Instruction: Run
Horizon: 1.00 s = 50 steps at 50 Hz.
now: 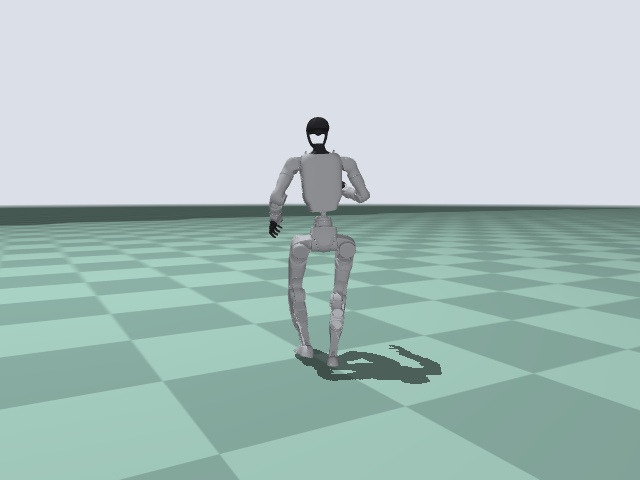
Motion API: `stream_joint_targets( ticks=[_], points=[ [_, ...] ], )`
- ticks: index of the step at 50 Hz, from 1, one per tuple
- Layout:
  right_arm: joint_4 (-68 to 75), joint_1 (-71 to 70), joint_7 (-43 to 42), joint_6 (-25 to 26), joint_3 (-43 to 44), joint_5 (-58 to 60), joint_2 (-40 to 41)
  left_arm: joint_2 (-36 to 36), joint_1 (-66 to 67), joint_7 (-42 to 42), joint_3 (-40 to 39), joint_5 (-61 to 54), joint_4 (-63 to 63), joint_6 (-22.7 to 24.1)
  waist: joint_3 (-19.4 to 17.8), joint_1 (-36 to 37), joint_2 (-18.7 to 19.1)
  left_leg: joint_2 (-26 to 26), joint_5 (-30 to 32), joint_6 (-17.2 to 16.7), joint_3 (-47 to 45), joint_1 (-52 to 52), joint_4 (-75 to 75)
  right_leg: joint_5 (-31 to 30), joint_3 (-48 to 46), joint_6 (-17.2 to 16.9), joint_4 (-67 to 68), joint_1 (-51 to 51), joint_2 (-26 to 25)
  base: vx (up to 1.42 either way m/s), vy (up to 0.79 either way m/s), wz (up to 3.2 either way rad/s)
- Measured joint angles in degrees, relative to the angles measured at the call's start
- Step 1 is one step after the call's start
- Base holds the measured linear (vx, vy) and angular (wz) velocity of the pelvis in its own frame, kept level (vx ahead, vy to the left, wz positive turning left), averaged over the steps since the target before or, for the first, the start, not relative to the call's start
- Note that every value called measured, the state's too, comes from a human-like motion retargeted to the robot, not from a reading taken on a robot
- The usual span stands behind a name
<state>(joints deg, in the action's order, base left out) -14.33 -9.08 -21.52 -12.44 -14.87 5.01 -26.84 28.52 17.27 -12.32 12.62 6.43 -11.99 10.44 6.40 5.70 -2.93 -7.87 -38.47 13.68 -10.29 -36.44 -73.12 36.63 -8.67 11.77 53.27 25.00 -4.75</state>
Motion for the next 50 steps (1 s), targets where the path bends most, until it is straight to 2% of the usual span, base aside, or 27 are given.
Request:
stream_joint_targets(
  ticks=[3,7,10,13,15,18,20,22,25,29,35,38,42,44,47,50],
  points=[
    [2.47,4.82,1.41,-0.2,-1.64,-1.3,1.7,-0.36,-1.56,-2.72,-0.02,-2.2,3.84,0.83,1.71,-1.27,-0.98,4.11,6.02,-1.86,-1.82,3.38,10.75,-7.56,0.51,-0.65,0.1,0.77,2.71,0.1,0.07,0.54],
    [6.37,9.67,3.3,-0.29,-3.95,-2.18,3.03,-1.25,-6.26,-6.89,0.68,-3.87,7.91,1.26,1.55,-4.53,-2.44,11.24,8.96,-1.67,-2.3,8.71,20.64,-8.24,1.02,-1.44,11.4,3.38,8.64,0.04,0.08,0.49],
    [8.11,12.49,5.1,0.57,-5.6,-3.06,3.63,-1.46,-9.91,-8.6,1.44,-3.45,10.35,1.48,0.73,-6.69,-2.55,14.44,3.89,-1.08,-0.95,10.28,20.07,-5.68,1.46,-2.55,23.62,5.11,11.85,-0.01,0.06,0.39],
    [9.08,12.79,7.83,1.86,-6.26,-3.57,3.93,-0.67,-14.18,-8.7,2.43,-2.13,10.98,0.59,-1.39,-8.77,-3.44,17.19,-4.92,-0.07,-0.57,11.27,18.22,-1.81,2.92,-3.99,33.99,6.15,14.82,-0.01,0.04,0.59],
    [9.59,11.36,9.75,2.97,-6.13,-3.16,4.06,-0.06,-17.18,-7.98,3.31,-1.27,9.99,-0.2,-3.28,-9.59,-4.01,18.02,-7.59,0.26,-0.95,12.15,17.95,-0.3,3.9,-4.06,37.56,6.43,15.43,0.0,0.03,0.56],
    [9.91,9.29,11.14,3.43,-6.38,-2.59,3.72,-0.96,-17.53,-6.35,4.68,-1.49,8.04,-0.13,-4.1,-9.71,-3.68,18.21,-4.3,0.43,-0.44,14.49,21.31,-0.74,4.21,-3.42,35.05,5.45,14.14,0.02,0.0,0.41],
    [9.61,8.65,11.4,2.84,-6.97,-2.85,3.46,-1.73,-15.33,-5.74,5.36,-1.46,7.42,0.35,-3.0,-9.8,-3.42,18.33,2.77,-0.77,0.08,15.77,25.25,-2.69,3.88,-3.38,29.31,4.44,12.92,0.04,-0.03,0.5],
    [9.68,8.26,11.59,2.1,-7.66,-3.5,3.15,-2.08,-13.11,-5.12,5.86,-1.5,7.1,1.21,-1.42,-9.83,-3.56,17.85,11.99,-2.68,-0.54,16.15,28.8,-6.18,3.65,-3.66,22.62,3.89,11.93,0.04,-0.03,0.66],
    [9.71,7.48,12.02,0.68,-8.05,-4.29,2.42,-1.73,-11.09,-4.6,6.07,-2.29,7.2,2.23,-0.1,-9.1,-3.55,16.29,16.17,-4.17,-2.15,15.12,29.09,-9.16,2.82,-4.15,15.84,3.62,10.7,0.01,-0.02,0.56],
    [8.56,7.37,11.4,-0.44,-8.01,-4.21,1.4,-1.61,-9.67,-4.98,5.25,-3.51,8.18,2.64,-0.43,-8.1,-3.44,14.45,11.62,-3.61,-3.23,13.49,21.43,-5.99,1.7,-4.01,16.62,3.81,10.57,-0.03,-0.01,0.39],
    [8.45,7.38,10.83,-0.2,-6.46,-4.34,0.78,0.3,-11.32,-5.56,2.87,-3.84,9.47,3.06,-3.68,-8.4,-2.52,13.28,-3.32,-1.94,-3.08,14.46,16.21,1.02,-0.14,-4.37,27.61,6.45,12.01,0.01,0.0,0.4],
    [8.45,9.2,10.96,-0.33,-5.11,-5.69,1.3,-0.22,-11.23,-5.34,2.45,-4.52,8.69,3.53,-4.42,-9.01,-2.47,13.53,-2.41,-1.69,-2.8,16.73,19.19,0.34,0.1,-4.14,27.98,7.53,12.02,0.06,-0.02,0.58],
    [7.3,12.83,10.27,-1.49,-3.76,-7.38,1.86,-1.82,-7.18,-5.73,2.84,-5.51,7.66,4.32,-2.75,-9.5,-1.75,11.99,8.01,-3.86,-1.46,17.58,20.41,-3.73,0.68,-4.21,19.74,6.52,8.9,0.08,-0.06,0.66],
    [6.19,13.89,9.28,-2.19,-2.84,-7.85,1.95,-2.28,-5.51,-5.76,3.16,-6.2,6.9,4.51,-2.48,-8.96,-0.96,9.65,10.71,-4.73,-0.83,16.23,15.77,-5.39,1.21,-4.18,15.33,5.04,6.2,0.05,-0.06,0.68],
    [2.95,13.49,6.94,-3.31,-1.13,-7.52,1.55,-2.67,-3.36,-5.5,3.24,-6.88,5.91,4.52,-3.11,-7.74,0.0,4.88,9.87,-3.61,-0.55,13.2,3.55,-4.36,1.42,-4.18,13.26,3.06,3.23,0.02,-0.06,0.63],
    [-0.98,10.52,4.23,-4.1,0.75,-5.42,0.23,-2.35,-2.07,-5.13,2.96,-7.06,5.35,4.4,-4.66,-6.05,0.81,-0.76,5.62,-1.18,0.08,9.17,-11.31,2.81,0.76,-4.17,14.92,1.72,1.17,0.03,-0.05,0.39]
  ],
)
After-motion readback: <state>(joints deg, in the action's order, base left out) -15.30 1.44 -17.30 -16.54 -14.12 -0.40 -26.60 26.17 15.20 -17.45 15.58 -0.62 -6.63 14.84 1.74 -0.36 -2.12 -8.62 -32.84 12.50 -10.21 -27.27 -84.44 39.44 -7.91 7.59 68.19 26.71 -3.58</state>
